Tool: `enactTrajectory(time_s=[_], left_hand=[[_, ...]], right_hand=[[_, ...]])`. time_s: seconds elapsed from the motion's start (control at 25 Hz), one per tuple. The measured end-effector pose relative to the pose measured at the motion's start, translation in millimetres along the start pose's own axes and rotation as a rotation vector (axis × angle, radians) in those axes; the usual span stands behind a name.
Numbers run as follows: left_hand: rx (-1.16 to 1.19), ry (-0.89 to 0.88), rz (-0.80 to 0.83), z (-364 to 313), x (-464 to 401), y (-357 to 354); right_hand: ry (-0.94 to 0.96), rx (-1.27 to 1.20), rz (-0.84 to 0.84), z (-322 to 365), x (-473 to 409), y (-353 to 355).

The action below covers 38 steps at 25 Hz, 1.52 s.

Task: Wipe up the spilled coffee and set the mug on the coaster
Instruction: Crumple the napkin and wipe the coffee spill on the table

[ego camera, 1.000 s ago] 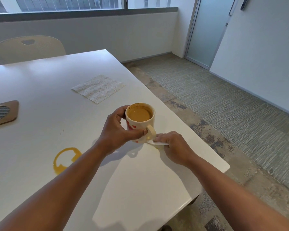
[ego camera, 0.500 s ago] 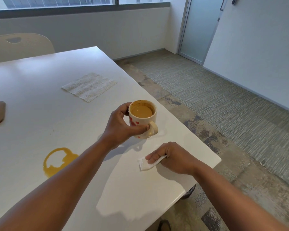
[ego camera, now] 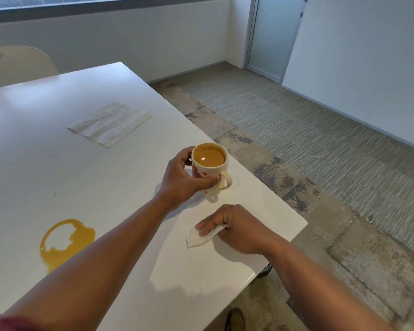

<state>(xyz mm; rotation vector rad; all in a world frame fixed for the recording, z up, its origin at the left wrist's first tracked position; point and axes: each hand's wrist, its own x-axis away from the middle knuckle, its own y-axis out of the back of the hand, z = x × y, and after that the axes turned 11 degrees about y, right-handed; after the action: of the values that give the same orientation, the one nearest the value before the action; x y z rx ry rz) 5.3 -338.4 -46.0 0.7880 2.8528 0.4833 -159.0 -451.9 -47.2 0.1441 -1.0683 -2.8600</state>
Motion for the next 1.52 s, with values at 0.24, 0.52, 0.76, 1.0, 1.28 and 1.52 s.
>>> enactTrajectory(time_s=[0.24,0.52,0.76,1.0,1.28,1.52], left_hand=[[-0.020,0.031,-0.025,8,-6,-7],[-0.052,0.009,-0.039,7,-2,-6],[-0.076,0.020,0.024,3,2,-1],[-0.173,0.166,0.019,-1,17,32],[-0.059,0.151,-0.424,10,42,142],[-0.006,0.261,-0.624,56,81,235]], right_hand=[[-0.014,-0.024,0.016,1,-1,1],[-0.031,-0.066,0.025,0,-2,2],[-0.084,-0.050,0.036,0,-6,1],[-0.112,-0.099,-0.011,18,-21,-28],[-0.090,-0.114,-0.273,57,-71,-81],[-0.054,-0.111,-0.246,85,-126,-99]])
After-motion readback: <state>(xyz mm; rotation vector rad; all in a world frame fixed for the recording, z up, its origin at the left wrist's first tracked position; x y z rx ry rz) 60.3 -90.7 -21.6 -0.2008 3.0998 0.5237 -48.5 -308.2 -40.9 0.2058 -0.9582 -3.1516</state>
